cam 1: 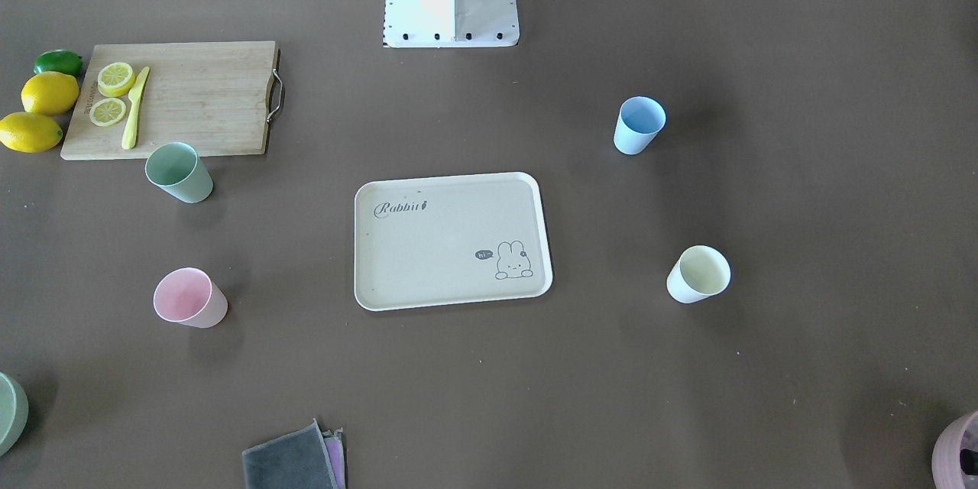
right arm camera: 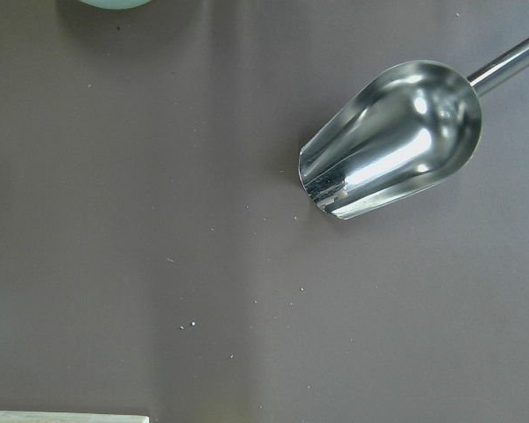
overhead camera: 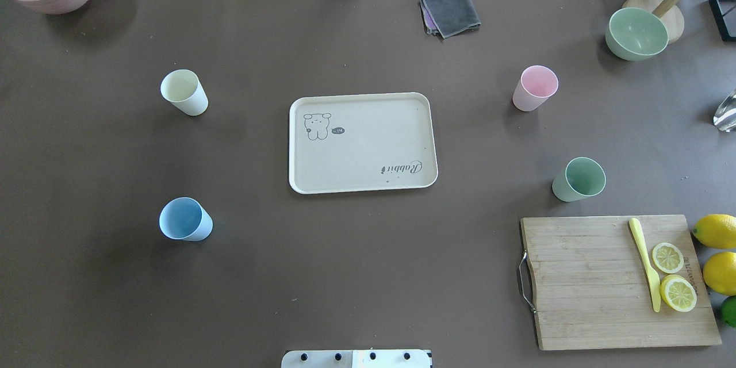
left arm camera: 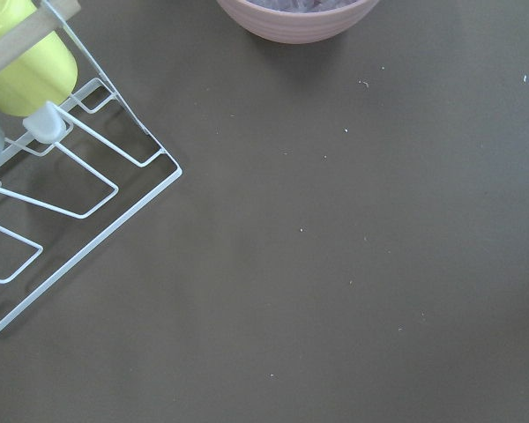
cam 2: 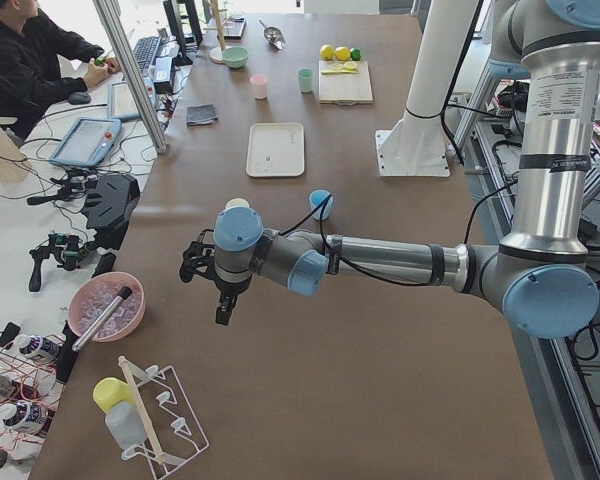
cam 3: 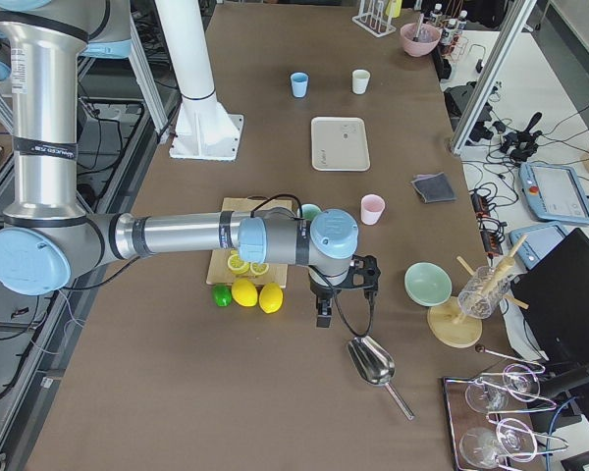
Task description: Place all cups on tray
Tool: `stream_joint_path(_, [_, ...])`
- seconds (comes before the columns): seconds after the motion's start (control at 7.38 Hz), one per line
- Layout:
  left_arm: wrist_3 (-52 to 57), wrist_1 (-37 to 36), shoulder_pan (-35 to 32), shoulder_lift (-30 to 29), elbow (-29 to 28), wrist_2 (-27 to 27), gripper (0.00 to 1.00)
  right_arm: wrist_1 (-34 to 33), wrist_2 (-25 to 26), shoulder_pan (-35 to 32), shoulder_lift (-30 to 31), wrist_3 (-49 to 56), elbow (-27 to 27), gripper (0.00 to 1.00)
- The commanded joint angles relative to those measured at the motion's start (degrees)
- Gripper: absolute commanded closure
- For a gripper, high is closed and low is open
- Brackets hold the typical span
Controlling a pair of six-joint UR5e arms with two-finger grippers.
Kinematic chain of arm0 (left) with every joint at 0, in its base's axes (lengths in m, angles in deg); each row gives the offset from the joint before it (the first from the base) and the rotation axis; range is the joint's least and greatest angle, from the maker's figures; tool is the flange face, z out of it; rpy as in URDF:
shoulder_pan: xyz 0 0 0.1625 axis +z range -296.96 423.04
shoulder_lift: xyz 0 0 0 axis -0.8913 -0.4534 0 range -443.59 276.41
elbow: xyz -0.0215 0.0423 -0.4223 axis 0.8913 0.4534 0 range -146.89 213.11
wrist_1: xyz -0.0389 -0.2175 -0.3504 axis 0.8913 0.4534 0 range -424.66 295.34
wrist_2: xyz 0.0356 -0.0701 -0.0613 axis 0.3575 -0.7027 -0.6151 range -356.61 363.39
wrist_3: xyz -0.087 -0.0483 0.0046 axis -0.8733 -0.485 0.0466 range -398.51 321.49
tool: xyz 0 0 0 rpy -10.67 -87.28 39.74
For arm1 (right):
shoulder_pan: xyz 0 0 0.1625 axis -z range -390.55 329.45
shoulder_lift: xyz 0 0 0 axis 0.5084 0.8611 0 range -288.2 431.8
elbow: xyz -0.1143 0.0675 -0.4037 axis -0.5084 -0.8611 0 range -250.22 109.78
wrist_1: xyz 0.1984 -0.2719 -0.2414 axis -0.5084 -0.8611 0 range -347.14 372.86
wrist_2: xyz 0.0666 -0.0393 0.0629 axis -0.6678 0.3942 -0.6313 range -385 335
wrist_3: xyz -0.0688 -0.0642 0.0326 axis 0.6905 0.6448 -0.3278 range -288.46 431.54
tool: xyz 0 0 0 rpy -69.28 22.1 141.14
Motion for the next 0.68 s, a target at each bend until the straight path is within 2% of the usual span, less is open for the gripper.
stream_joint_path(0.0, [-13.28, 0.61, 3.20, -1.03, 2.51, -4.91, 0.02, 0.01, 0.02, 0.00, -0.25, 0.06, 0.11, 0.00])
stream_joint_path(0.14, [-20.35, 2.27, 4.86, -2.70, 3.64, -11.82, 0.02, 0.01, -0.07, 0.00, -0.34, -0.02, 0.11, 0.00])
stream_joint_path(0.27, [-22.60, 4.11, 7.58, -4.11, 4.79, -16.24, 0.02, 0.01, -0.16, 0.00, -0.34, 0.06, 0.11, 0.00])
stream_joint_path(0.41, [-24.01, 5.78, 13.09, -3.77, 9.50, -9.58, 0.02, 0.01, -0.16, 0.00, -0.34, 0.06, 0.11, 0.00])
stream_joint_path(0.54, [-30.73, 5.89, 20.10, -2.64, 13.37, -1.51, 0.02, 0.01, -0.16, 0.00, -0.34, 0.06, 0.11, 0.00])
